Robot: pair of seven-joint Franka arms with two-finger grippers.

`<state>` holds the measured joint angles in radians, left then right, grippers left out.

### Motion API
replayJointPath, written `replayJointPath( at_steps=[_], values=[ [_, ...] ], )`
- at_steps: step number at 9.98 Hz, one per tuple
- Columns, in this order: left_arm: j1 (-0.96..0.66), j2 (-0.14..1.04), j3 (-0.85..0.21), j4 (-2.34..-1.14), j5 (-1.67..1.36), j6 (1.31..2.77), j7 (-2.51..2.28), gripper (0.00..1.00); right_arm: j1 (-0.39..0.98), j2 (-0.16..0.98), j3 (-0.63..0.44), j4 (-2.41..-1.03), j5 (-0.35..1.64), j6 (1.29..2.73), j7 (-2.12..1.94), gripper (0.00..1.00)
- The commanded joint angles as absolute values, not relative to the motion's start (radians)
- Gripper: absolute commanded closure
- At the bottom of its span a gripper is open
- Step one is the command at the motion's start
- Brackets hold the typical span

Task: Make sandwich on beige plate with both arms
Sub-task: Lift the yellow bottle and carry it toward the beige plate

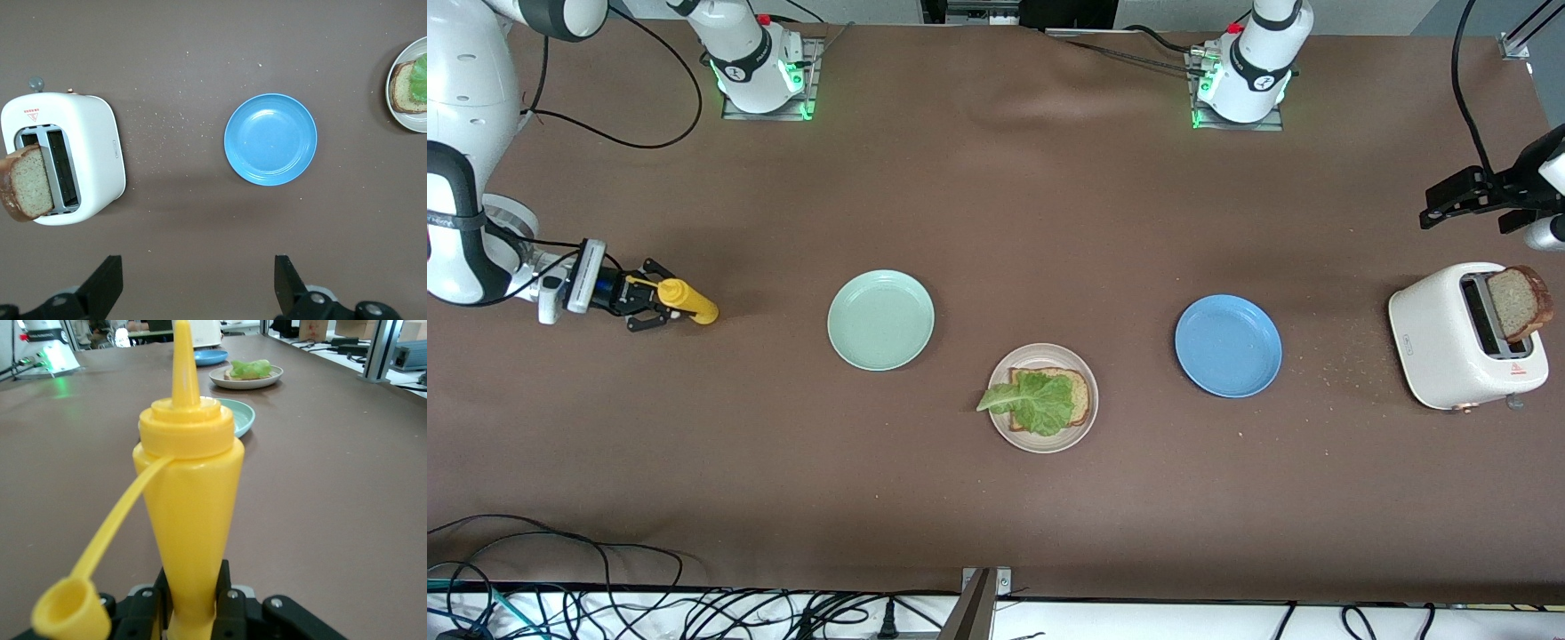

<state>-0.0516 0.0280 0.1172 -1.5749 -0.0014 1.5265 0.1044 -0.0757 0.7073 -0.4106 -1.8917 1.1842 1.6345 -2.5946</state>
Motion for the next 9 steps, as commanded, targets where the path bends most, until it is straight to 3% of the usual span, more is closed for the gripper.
replayJointPath(
  at_steps=[1, 4, 9],
  values=[
    [-0.048, 0.037, 0.117, -1.549, -0.015, 1.506, 0.123, 0.0, -0.084, 0.66, -0.312, -1.862, 1.193, 1.776, -2.488, 1.0],
    [-0.048, 0.037, 0.117, -1.549, -0.014, 1.506, 0.123, 0.0, -0.078, 0.594, -0.158, -1.861, 1.192, 2.038, -2.332, 1.0],
    [-0.048, 0.037, 0.117, -1.551, -0.015, 1.506, 0.123, 0.0, 0.061, 0.545, -0.062, -1.812, 1.178, 2.337, -1.951, 1.0]
  ],
)
